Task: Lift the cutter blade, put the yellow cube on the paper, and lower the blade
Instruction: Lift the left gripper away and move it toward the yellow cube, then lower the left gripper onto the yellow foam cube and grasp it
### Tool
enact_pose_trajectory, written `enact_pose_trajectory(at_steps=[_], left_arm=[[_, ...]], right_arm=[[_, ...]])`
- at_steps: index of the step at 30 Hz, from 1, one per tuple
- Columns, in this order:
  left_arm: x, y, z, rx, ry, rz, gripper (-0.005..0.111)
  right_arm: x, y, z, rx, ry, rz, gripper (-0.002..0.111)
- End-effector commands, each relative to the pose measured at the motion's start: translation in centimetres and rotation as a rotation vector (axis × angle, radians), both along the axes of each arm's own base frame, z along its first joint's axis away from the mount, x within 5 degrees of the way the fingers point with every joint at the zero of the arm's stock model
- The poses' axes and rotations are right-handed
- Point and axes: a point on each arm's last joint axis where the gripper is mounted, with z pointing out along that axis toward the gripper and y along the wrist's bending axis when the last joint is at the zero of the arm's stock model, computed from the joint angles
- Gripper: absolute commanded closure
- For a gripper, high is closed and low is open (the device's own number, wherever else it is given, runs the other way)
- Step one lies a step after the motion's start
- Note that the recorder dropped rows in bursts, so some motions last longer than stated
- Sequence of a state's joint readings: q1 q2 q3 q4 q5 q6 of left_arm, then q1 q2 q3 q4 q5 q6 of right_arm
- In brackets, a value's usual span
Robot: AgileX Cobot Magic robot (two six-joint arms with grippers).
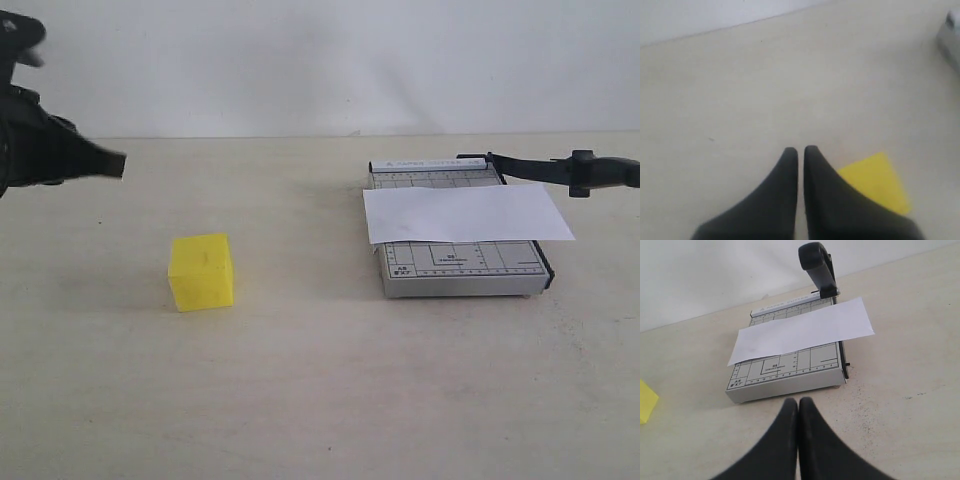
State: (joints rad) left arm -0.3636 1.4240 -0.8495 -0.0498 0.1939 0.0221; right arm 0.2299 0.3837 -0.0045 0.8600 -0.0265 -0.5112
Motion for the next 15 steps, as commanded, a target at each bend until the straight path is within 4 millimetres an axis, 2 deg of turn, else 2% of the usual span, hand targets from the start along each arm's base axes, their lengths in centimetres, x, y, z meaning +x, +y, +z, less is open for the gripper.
enact_pose_trajectory(at_steps=[1, 7, 10, 12, 15], left_arm=[[-0.2, -1.1, -1.3, -0.315, 0.205, 0.231, 0.102], [0.1, -4.2, -5.0, -0.041, 0.410, 0.122, 0.102], [0.5, -5.3, -5.5, 0.018, 0.383, 0.159, 0.102], [0.5, -5.5, -5.1, 0.037, 0.323, 0.209, 0.102], [0.7, -5.6, -4.8, 0.001, 0.296, 0.239, 0.102]], right_arm=[[0.0, 0.0, -0.1, -0.012, 0.001, 0.005, 0.108], [0.0, 0.0, -0.1, -0.012, 0.001, 0.005, 0.108], [0.0, 0.0, -0.1, -0.012, 0.001, 0.005, 0.108], [0.0, 0.0, -0.1, -0.012, 0.001, 0.005, 0.108], [-0.1, 0.0, -0.2, -0.011, 0.005, 0.009, 0.108]])
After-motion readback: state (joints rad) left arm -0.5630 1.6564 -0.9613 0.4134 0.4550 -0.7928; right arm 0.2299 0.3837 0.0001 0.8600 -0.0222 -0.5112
